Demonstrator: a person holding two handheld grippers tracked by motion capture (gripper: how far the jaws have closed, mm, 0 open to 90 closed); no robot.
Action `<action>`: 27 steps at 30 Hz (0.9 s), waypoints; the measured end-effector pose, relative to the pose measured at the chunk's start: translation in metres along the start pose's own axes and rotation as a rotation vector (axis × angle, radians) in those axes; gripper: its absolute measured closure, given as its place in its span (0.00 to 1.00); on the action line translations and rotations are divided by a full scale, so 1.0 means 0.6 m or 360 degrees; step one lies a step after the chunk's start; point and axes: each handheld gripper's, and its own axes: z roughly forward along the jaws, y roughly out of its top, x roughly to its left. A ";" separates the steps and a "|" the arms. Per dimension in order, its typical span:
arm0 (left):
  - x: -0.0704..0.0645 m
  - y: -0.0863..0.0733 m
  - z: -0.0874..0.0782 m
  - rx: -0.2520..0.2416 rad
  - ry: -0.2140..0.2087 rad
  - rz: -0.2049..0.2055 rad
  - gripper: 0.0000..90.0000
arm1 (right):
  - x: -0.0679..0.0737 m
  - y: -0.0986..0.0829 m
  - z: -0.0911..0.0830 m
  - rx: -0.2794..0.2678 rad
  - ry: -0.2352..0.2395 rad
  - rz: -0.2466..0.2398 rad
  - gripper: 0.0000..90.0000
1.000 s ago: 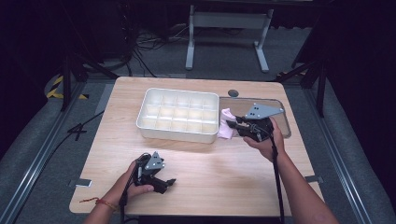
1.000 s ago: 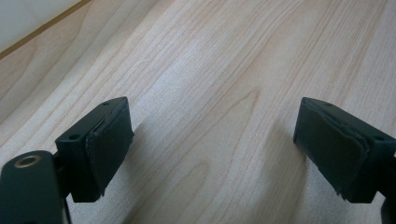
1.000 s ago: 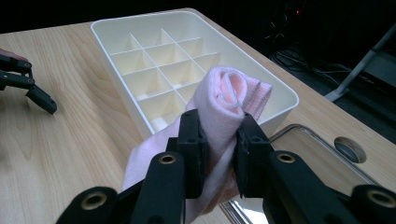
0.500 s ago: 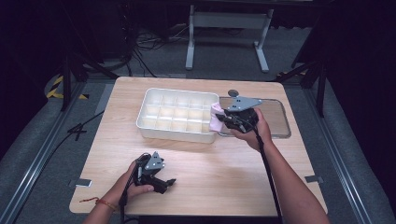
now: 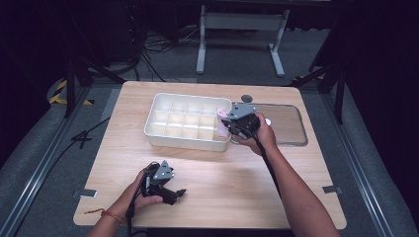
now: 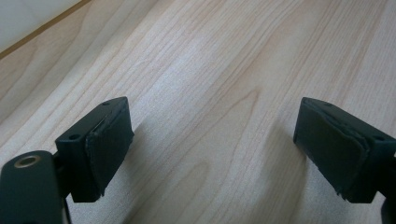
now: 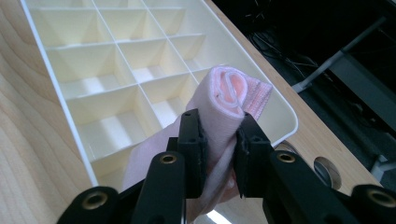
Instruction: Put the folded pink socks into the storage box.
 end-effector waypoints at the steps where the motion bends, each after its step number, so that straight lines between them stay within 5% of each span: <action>1: 0.000 0.000 0.000 0.0000 -0.0001 -0.0001 0.13 | 0.002 0.000 0.003 0.0008 -0.0002 -0.0014 0.84; 6: 0.000 0.000 0.000 0.0000 0.0000 0.0000 0.13 | 0.000 -0.003 0.017 0.0018 0.0053 -0.0027 0.84; 11: 0.000 0.000 0.000 -0.0003 -0.0001 -0.0005 0.13 | 0.009 -0.002 0.031 0.0117 0.0177 -0.0078 0.83; 18: 0.000 0.000 0.000 -0.0003 -0.0001 -0.0005 0.13 | 0.003 0.002 0.046 0.0242 0.0299 -0.0049 0.83; 27: -0.001 0.000 0.001 -0.0006 0.0001 -0.0013 0.13 | 0.008 0.004 0.069 0.0375 0.0433 -0.0171 0.83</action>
